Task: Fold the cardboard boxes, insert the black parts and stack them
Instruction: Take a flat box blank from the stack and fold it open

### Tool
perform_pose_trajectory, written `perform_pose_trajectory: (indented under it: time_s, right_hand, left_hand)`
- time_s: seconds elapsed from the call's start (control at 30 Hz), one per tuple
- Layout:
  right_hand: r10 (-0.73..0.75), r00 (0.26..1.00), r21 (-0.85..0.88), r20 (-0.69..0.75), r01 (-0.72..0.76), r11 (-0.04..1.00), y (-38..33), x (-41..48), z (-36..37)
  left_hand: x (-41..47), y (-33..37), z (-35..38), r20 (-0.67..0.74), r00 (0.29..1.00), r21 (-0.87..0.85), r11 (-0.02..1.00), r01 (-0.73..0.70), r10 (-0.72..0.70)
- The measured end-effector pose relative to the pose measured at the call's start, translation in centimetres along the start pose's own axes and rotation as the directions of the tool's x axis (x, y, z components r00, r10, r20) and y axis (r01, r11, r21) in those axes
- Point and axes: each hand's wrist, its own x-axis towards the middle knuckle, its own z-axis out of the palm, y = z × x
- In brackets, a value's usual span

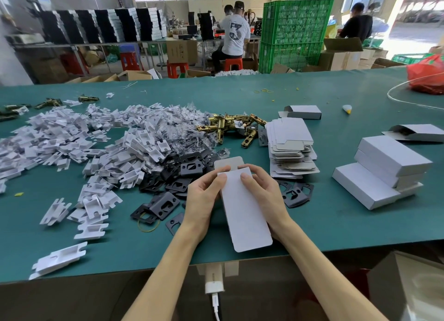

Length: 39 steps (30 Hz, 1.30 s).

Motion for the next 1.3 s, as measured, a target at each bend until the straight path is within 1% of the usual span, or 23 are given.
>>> perform_pose_trajectory:
  time_s: [0.17, 0.27, 0.47, 0.53, 0.67, 0.73, 0.8, 0.9, 0.97, 1.03, 1.13, 1.23, 1.3]
  right_hand:
    - [-0.003, 1.000, -0.025, -0.016, 0.002, 1.000, 0.1, 0.0, 0.1]
    - [-0.002, 1.000, -0.037, -0.027, 0.001, 0.999, 0.0, -0.1, 0.1]
    - [-0.032, 0.999, -0.052, -0.004, 0.032, 0.998, 0.0, -0.1, 0.1]
    - [-0.032, 0.999, -0.019, 0.011, 0.033, 0.999, -0.2, -0.2, 0.2]
    - [0.045, 0.999, 0.017, 0.011, -0.045, 0.999, -0.6, -0.2, 0.3]
    - [0.085, 0.995, 0.044, 0.048, -0.087, 0.995, -0.6, -0.2, 0.4]
    - [0.104, 0.988, 0.035, 0.117, -0.109, 0.993, -0.6, -0.1, 0.5]
    - [0.109, 0.973, -0.087, 0.202, -0.093, 0.992, -0.4, 0.1, 0.5]
    - [0.098, 0.969, -0.131, 0.229, -0.069, 0.989, -0.3, 0.2, 0.4]
    - [0.081, 0.978, -0.086, 0.195, -0.065, 0.994, -0.1, 0.2, 0.3]
    - [0.080, 0.997, 0.014, 0.023, -0.081, 0.997, 0.1, 0.2, -0.1]
    - [0.107, 0.985, 0.152, -0.136, -0.086, 0.985, 0.2, 0.4, -0.5]
    - [0.117, 0.973, 0.199, -0.199, -0.076, 0.977, 0.1, 0.5, -0.5]
  left_hand:
    - [0.0, 0.2, -0.2, 0.041, 0.999, -0.048, 0.998, 0.030, -0.028]
    - [-0.1, 0.3, -0.2, 0.066, 0.998, -0.033, 0.999, 0.019, -0.017]
    - [0.0, 0.1, -0.2, 0.106, 0.990, 0.006, 0.996, -0.093, 0.091]
    - [0.0, 0.1, -0.1, 0.120, 0.984, 0.018, 0.991, -0.134, 0.131]
    - [0.2, -0.1, -0.3, 0.112, 0.973, 0.042, 0.977, -0.207, 0.201]
    - [0.4, -0.2, -0.4, 0.057, 0.964, 0.042, 0.964, -0.263, 0.261]
    - [0.7, -0.3, -0.6, -0.078, 0.952, 0.025, 0.956, -0.294, 0.295]
    - [1.2, -0.3, -1.2, -0.306, 0.910, -0.023, 0.953, -0.302, 0.281]
    - [1.2, -0.2, -1.4, -0.393, 0.875, -0.022, 0.949, -0.315, 0.282]
    - [1.2, -0.1, -1.3, -0.421, 0.864, -0.018, 0.950, -0.311, 0.275]
    - [1.3, -0.2, -1.1, -0.371, 0.896, -0.045, 0.959, -0.281, 0.245]
    - [1.2, -0.3, -1.1, -0.351, 0.907, -0.041, 0.964, -0.262, 0.231]
    - [1.1, -0.3, -1.1, -0.337, 0.909, -0.020, 0.963, -0.267, 0.245]
